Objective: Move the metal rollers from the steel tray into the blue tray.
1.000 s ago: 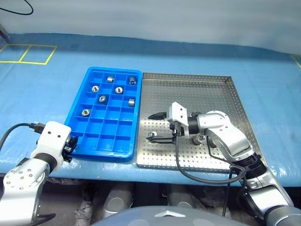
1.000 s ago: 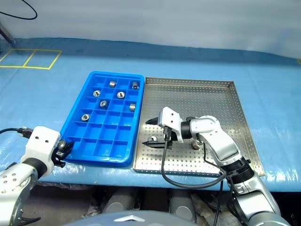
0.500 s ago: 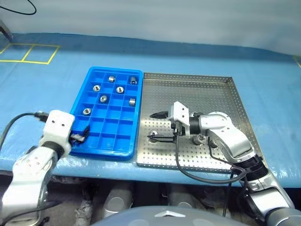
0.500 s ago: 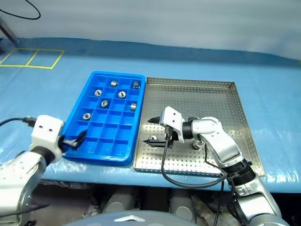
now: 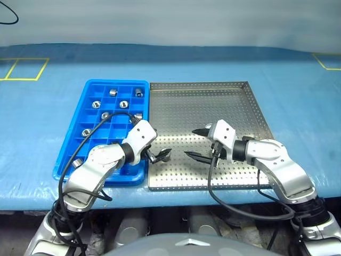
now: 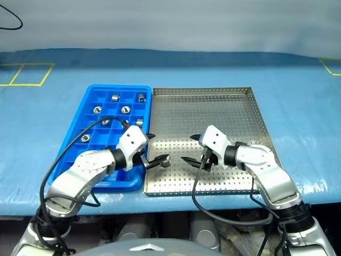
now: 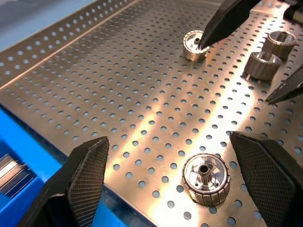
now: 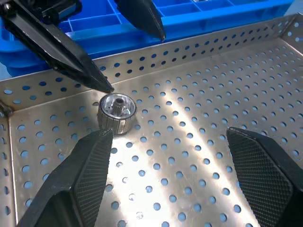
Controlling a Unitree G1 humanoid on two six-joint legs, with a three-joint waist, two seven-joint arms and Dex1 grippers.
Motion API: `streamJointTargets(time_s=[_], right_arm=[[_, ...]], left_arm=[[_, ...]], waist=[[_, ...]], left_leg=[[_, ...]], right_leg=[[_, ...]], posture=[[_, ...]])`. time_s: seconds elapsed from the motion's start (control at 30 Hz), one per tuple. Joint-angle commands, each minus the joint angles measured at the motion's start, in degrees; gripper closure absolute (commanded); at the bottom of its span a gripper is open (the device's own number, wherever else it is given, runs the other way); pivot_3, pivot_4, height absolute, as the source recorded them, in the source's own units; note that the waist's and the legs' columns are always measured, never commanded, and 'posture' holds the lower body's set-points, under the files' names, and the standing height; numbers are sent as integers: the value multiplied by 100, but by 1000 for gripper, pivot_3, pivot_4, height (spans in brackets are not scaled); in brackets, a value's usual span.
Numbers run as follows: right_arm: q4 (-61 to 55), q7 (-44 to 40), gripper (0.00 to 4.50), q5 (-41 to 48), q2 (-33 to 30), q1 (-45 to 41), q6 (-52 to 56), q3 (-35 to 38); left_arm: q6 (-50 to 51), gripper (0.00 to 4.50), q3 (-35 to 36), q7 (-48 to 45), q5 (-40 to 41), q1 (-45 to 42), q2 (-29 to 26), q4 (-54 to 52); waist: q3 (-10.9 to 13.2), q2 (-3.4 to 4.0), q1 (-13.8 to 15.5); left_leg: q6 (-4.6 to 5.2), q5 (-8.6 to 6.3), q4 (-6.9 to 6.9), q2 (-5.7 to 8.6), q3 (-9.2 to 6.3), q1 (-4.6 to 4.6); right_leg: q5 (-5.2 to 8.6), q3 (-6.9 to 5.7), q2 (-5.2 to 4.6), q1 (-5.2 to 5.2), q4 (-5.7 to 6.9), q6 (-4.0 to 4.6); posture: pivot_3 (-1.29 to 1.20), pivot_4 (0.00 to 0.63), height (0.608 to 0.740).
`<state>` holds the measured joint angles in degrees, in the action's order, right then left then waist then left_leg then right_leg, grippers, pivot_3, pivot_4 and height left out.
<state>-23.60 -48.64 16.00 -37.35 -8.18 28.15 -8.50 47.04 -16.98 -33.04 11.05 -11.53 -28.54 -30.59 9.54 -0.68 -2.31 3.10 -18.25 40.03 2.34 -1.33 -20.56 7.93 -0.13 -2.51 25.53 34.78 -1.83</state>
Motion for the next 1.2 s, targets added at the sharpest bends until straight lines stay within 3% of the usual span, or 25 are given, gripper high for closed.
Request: streamJointTargets(time_s=[0.03,0.43,0.6,0.83,1.2], right_arm=[[-379,149,485,94,0,100,50,194],[-479,244,485,139,28,180,36,188],[-420,237,485,122,76,109,-8,150],[-338,245,485,81,180,65,-102,102],[-294,288,485,55,250,99,-220,133]], left_arm=[[-196,62,-228,-139,-110,-126,-65,236],[-407,62,-1071,-625,-784,-720,-610,852],[-588,1609,-1354,-995,-1115,-1119,-919,1103],[-934,1609,-1605,-1657,-1315,-1512,-1262,1328],[-1215,1609,-1564,-2026,-1588,-1785,-1195,1709]], waist=[[0,0,-64],[-3,4,-199],[-3,3,-247],[-1,1,-321],[-1,1,-332]], left_leg=[[1,-1,0,0,1,1],[4,2,0,1,14,25],[6,3,0,0,27,32],[6,3,0,-7,42,35],[8,1,-1,-10,57,35]], right_leg=[[8,2,0,0,0,-14],[6,16,3,-18,8,-28],[2,33,9,-19,12,-37],[-4,62,26,-11,14,-45],[-6,76,29,-4,14,-49]], posture=[[-201,150,740],[-204,150,740],[-191,150,740],[-188,150,740],[-201,150,740]])
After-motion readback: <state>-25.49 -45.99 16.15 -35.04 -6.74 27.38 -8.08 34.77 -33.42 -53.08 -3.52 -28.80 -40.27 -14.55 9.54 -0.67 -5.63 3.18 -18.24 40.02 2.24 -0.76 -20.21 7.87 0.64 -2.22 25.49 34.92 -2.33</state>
